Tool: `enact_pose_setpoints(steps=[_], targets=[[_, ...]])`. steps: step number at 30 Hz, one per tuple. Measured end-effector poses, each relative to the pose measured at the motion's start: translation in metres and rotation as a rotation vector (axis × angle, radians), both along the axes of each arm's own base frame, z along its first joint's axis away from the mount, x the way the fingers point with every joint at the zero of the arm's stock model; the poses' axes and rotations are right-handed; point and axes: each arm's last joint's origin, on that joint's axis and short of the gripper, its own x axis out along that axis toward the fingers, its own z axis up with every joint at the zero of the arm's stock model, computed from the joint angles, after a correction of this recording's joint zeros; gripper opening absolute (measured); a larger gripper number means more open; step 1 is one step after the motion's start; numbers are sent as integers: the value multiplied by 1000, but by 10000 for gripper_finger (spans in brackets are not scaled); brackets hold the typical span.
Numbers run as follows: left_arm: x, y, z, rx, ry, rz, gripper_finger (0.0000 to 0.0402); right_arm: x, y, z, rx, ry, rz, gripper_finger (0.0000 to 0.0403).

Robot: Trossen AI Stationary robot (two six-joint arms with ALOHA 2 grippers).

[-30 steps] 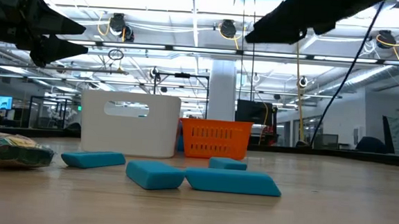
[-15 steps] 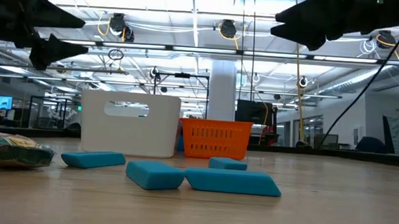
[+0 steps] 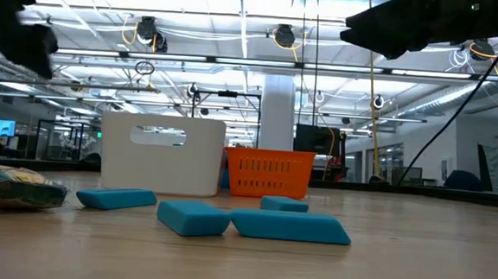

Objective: Pick & Place School Supplies
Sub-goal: Put the yellow crayon box into the white bin

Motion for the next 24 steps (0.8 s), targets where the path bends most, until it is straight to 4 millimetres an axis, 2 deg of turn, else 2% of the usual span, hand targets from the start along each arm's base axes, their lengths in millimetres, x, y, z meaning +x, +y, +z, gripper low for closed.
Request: enact_pose_setpoints(steps=[6, 11, 16, 24], targets=[[40, -43, -5, -85, 548, -90, 324, 1, -3, 0, -6, 2, -16, 247], [52, -75, -22, -148, 839, -117, 323, 1, -7, -2, -8, 16, -36, 247], [32, -103, -36, -72, 915, -90, 323, 2, -8, -2, -9, 17, -35, 247], [0, -129, -38, 21, 814, 100, 323, 2, -8, 2, -51, -8, -34, 247]])
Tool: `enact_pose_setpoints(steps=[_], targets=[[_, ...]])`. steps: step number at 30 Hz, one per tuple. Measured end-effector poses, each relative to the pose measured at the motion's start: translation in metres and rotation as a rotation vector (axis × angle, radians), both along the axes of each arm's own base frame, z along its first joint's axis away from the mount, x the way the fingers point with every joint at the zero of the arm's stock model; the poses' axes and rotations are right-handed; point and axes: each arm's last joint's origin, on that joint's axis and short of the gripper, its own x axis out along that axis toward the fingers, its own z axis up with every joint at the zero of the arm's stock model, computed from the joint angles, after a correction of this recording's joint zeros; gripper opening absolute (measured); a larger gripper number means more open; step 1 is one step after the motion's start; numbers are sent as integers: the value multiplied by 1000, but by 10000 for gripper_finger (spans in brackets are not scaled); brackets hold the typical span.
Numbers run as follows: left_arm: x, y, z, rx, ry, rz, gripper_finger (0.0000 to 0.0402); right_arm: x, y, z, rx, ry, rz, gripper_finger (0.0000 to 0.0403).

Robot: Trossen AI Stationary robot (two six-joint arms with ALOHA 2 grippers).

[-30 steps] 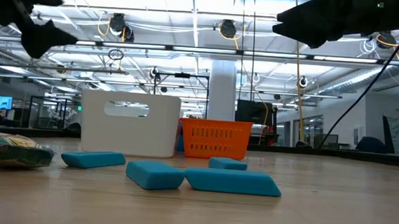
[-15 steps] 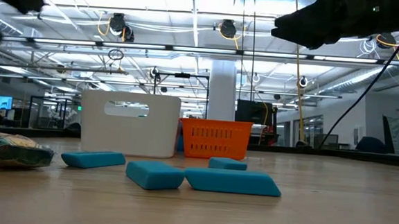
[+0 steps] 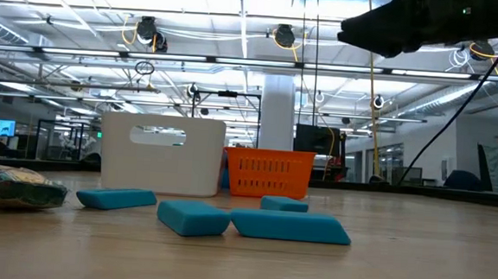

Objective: Pick & Place School Supplies
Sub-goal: Put the yellow crayon box into the white bin

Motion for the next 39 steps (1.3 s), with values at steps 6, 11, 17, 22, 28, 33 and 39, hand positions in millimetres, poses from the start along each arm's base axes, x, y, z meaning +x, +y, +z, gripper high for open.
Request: enact_pose_setpoints(steps=[6, 11, 17, 22, 28, 33, 39], targets=[[-10, -12, -17, 90, -13, -15, 323, 0, 0, 3, -19, -24, -1, 247], [-12, -20, -28, 141, -81, -27, 314, 0, -1, 4, -35, -31, -4, 247], [-13, -25, -37, 143, -69, -30, 266, 0, -1, 4, -37, -29, -4, 247], [-13, -26, -38, 142, -70, -17, 230, 0, -1, 4, -37, -29, -4, 247], [-11, -26, -38, 141, -70, -23, 189, 0, -1, 4, -36, -29, -4, 247], [-9, -24, -38, 186, -150, -59, 155, 0, -1, 4, -36, -29, -4, 247], [-8, -24, -38, 189, -153, -62, 130, 0, -1, 4, -36, -29, -4, 247]])
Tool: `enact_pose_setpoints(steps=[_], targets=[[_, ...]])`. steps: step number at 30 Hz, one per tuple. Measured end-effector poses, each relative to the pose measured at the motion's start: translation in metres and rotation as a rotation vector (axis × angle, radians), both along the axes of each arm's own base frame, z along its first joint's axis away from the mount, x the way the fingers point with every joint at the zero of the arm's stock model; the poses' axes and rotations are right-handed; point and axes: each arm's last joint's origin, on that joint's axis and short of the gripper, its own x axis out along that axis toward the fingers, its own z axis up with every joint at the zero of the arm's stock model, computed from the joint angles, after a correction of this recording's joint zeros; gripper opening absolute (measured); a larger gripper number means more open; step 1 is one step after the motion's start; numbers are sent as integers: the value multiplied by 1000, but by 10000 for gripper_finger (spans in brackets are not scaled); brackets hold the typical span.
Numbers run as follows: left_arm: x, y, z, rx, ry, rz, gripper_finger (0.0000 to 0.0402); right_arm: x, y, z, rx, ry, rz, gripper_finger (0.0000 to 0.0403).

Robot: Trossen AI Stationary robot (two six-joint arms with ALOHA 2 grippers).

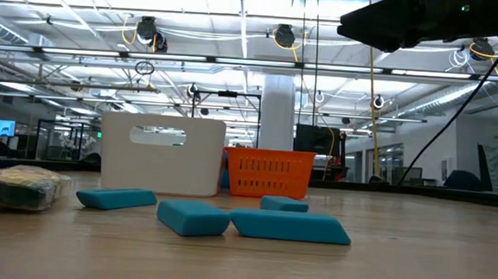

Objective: Pick & Place School Supplies
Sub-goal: Put the yellow crayon box into the white bin

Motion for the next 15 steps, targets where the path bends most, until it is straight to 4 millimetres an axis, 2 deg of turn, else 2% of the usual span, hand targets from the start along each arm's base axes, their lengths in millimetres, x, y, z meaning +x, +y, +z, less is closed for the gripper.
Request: enact_pose_setpoints(steps=[9, 15], targets=[[4, 3, 0, 10, 2, 9, 121, 0, 0, 0, -1, 1, 0, 247], [7, 14, 13, 26, -20, 7, 120, 0, 0, 0, 1, 0, 0, 247]])
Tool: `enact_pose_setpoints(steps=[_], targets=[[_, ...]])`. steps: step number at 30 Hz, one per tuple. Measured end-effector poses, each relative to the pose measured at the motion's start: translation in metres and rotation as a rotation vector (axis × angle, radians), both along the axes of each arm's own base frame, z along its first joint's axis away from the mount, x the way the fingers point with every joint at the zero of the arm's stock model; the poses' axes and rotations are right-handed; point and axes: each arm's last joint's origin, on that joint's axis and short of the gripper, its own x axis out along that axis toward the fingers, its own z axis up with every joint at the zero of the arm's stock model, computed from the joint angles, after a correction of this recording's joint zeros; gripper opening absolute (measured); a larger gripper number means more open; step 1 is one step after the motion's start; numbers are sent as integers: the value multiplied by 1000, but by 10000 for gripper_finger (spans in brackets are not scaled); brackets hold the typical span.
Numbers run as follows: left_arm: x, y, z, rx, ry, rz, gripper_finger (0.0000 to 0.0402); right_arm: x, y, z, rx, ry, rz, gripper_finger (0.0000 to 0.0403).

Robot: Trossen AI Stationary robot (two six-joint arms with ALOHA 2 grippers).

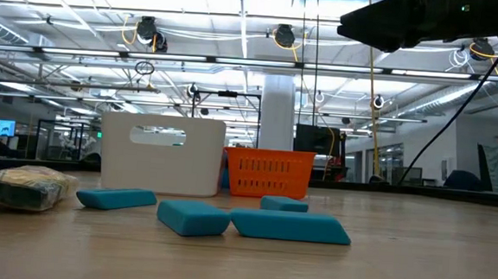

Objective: Pick & Place School Supplies
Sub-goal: Put the yellow crayon box into the white bin

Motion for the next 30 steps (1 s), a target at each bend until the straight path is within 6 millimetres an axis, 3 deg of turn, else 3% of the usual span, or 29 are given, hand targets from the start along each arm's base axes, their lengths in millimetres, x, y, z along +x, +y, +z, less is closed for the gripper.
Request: enact_pose_setpoints(steps=[8, 16, 22, 30], targets=[[8, 21, 34, 12, -214, 25, 120, 0, 0, 0, 0, 0, 0, 247], [33, 56, 63, 73, -457, 173, 120, 0, 0, 0, 0, 0, 0, 247], [58, 88, 71, 97, -481, 235, 120, 0, 0, 0, 1, -1, 0, 247], [94, 122, 73, 87, -466, 89, 120, 0, 0, 0, 1, -1, 0, 247]])
